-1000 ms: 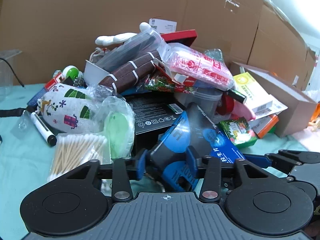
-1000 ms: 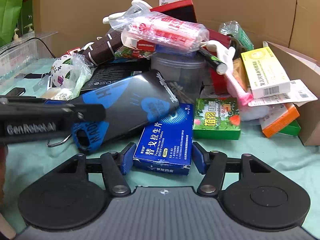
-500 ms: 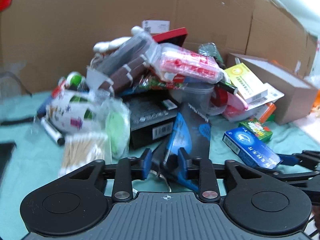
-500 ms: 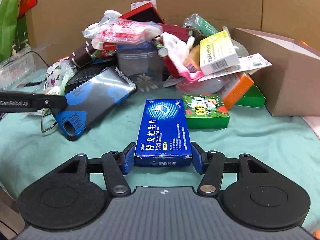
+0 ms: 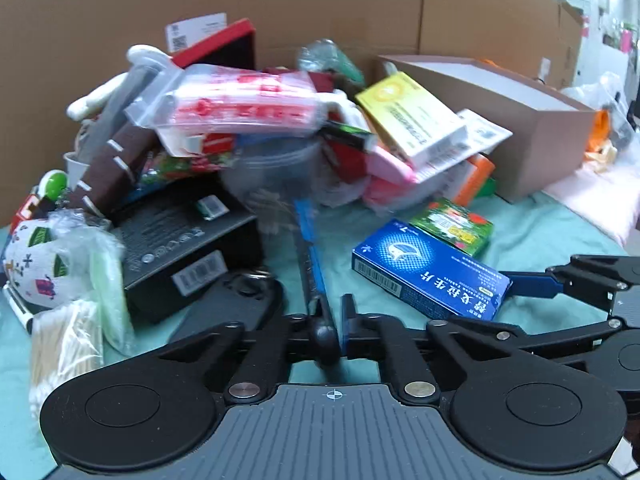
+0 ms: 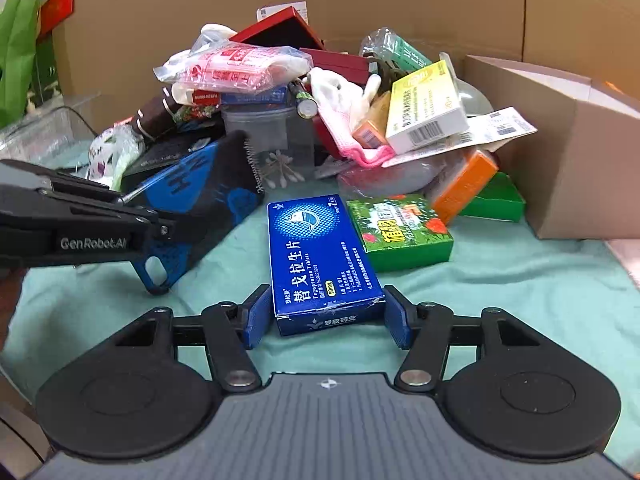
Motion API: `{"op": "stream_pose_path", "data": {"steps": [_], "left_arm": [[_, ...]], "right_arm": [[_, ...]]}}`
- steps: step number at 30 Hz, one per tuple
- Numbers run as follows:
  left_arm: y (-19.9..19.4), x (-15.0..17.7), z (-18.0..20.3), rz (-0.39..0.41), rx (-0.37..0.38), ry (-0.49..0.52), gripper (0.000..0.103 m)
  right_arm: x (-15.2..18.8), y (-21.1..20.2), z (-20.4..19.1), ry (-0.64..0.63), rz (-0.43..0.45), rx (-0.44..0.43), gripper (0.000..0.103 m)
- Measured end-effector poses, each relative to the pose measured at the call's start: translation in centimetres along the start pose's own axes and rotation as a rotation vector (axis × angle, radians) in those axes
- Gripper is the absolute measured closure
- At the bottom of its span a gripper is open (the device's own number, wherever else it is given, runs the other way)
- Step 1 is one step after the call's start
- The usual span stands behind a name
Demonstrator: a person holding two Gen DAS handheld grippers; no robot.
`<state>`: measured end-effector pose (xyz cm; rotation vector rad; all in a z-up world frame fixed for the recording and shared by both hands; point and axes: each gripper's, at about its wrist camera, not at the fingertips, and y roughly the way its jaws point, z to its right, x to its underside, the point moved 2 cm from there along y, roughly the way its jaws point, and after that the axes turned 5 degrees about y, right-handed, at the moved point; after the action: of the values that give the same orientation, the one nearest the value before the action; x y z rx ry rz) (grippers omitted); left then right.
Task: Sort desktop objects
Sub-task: 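Close the left gripper on the blue-black phone case while the right gripper grasps the blue medicine box, then lift the phone case and medicine box and carry them over the box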
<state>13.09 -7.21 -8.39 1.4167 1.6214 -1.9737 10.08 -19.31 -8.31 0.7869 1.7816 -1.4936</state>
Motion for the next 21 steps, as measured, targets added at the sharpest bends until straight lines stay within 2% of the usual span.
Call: {"op": "stream_pose_path", "data": {"steps": [5, 6, 7, 10, 15, 16, 17, 18, 19, 21], "left_arm": [[-0.4, 0.3, 1.3, -0.011, 0.062, 0.033, 0.103], [-0.3, 0.1, 1.4, -0.010, 0.056, 0.037, 0.100], [0.0, 0.0, 1.5, -0.003, 0.051, 0.038, 0.078], [1.0, -0.8, 1.4, 0.002, 0.025, 0.025, 0.070], [2.2, -1.4, 1.1, -0.010, 0.051, 0.017, 0.070], [2.5, -1.4, 1.1, -0.019, 0.056, 0.019, 0.088], [2.9, -1.3, 1.0, -0.033, 0.071, 0.011, 0.099], [3.1, -1.3, 0.9, -0.046, 0.088, -0.003, 0.103], [3.3, -1.1, 0.9, -0.048, 0.088, -0.008, 0.103], [3.4, -0.9, 1.2, -0.048, 0.076, 0.004, 0.102]], "right_arm": [[0.4, -1.6, 1.0, -0.031, -0.052, -0.028, 0.040], [0.3, -1.6, 1.1, -0.033, -0.058, -0.034, 0.040], [0.2, -1.4, 1.1, -0.026, -0.056, -0.034, 0.038], [-0.2, -0.4, 0.8, -0.026, -0.055, -0.022, 0.033], [-1.0, 1.0, 0.6, -0.052, -0.058, -0.017, 0.031], [-1.1, 1.2, 0.6, -0.053, -0.060, -0.020, 0.031], [-1.2, 1.5, 0.7, -0.053, -0.061, -0.025, 0.030], [-1.2, 1.6, 0.7, -0.054, -0.061, -0.030, 0.031], [-1.3, 1.5, 0.7, -0.056, -0.062, -0.040, 0.036], [-1.3, 1.3, 0.6, -0.066, -0.069, -0.054, 0.038]]}}
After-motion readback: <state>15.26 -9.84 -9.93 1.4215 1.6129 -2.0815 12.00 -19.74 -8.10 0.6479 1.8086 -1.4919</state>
